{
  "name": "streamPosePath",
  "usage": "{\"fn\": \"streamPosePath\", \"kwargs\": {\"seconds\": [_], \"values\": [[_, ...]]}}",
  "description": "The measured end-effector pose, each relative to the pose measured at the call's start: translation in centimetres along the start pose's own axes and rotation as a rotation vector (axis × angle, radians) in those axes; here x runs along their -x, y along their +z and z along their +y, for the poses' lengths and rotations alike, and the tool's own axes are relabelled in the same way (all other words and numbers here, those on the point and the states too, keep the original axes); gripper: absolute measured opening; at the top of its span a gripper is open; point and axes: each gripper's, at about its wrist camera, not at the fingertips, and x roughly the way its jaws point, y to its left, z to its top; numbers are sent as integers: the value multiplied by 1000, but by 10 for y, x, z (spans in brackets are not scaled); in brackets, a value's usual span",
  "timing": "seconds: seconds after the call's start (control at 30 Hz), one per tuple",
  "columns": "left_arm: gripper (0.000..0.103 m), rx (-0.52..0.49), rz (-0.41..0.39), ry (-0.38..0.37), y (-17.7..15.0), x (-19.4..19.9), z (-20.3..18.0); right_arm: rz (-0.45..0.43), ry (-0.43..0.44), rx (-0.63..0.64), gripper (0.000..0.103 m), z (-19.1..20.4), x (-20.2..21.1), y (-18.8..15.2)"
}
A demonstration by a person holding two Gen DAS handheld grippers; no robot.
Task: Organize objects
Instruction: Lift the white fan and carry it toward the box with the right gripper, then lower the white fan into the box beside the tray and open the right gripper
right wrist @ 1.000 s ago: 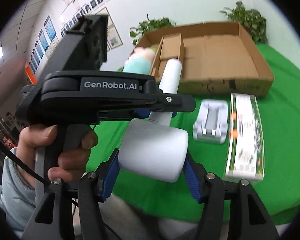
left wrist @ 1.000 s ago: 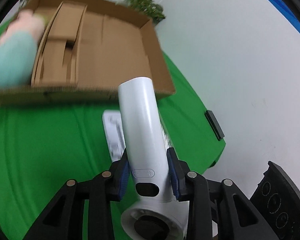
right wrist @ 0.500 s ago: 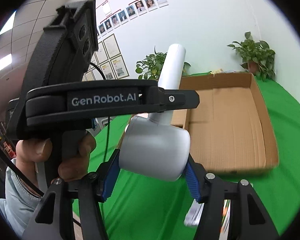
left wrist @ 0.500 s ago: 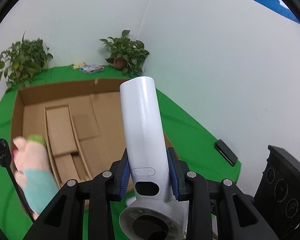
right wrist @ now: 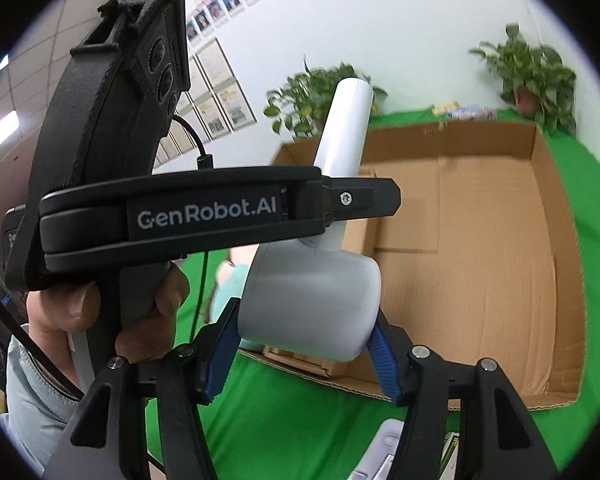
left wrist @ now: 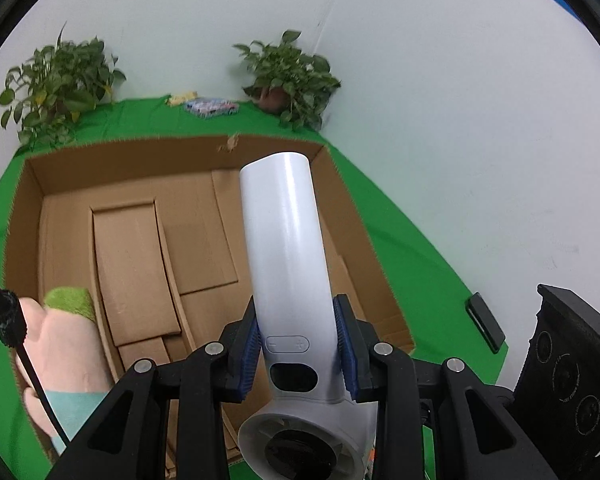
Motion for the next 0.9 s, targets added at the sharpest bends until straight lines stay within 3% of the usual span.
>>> {"fn": "streamPosePath", "kwargs": {"seconds": [0.33, 0.47, 0.7, 0.9], "values": [[31, 82, 176, 15, -28, -109, 42, 150, -36, -71, 58, -53, -57, -29], [31, 92, 215, 36, -34, -130, 48, 196, -56, -68, 58, -64, -73, -34], [38, 33, 215, 120, -38, -125, 47, 242, -106, -43, 57, -72, -85, -38], [39, 42, 155, 131, -45, -81, 44, 273, -121, 14, 56, -56, -94, -40]]}}
